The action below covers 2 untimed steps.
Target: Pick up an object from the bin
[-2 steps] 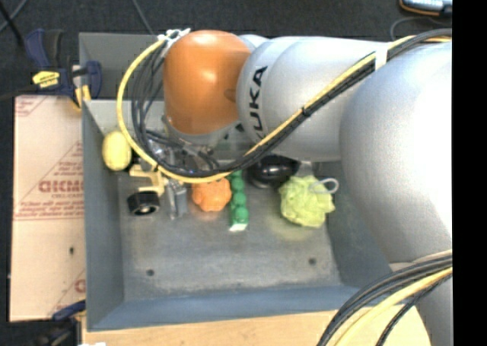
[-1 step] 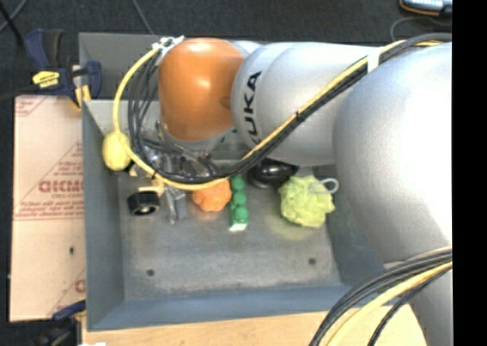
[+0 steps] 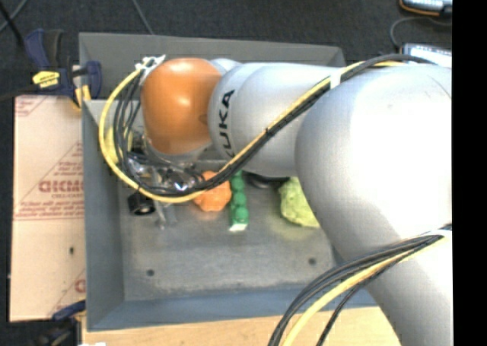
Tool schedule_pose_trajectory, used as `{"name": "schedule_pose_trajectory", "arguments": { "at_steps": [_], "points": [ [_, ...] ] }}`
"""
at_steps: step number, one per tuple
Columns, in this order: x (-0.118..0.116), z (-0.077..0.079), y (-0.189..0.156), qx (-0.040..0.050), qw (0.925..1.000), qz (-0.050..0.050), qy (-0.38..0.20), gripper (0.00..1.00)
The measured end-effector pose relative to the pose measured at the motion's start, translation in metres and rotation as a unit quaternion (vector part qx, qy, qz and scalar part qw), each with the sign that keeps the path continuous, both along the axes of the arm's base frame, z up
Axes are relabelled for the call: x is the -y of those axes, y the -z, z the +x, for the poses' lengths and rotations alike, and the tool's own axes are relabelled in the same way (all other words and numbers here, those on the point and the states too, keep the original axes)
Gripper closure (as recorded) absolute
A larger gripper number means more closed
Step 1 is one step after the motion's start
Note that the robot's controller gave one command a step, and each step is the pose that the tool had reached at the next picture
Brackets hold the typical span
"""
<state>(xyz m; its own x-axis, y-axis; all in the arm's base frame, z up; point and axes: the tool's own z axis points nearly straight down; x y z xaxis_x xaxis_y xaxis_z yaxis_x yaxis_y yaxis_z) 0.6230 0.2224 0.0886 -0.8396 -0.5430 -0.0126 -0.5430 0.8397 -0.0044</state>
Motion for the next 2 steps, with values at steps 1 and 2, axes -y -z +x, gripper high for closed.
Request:
{"name": "schedule_pose_trajectory", "arguments": {
  "at_steps": [1, 2],
  "points": [
    [-0.0016, -0.0072, 0.0298, -0.0016, 1.0, 0.0, -0.003, 1.0],
    [-0.0014, -0.0089, 0.0264, -0.0024, 1.0, 0.0, -0.003, 1.0]
  ]
}}
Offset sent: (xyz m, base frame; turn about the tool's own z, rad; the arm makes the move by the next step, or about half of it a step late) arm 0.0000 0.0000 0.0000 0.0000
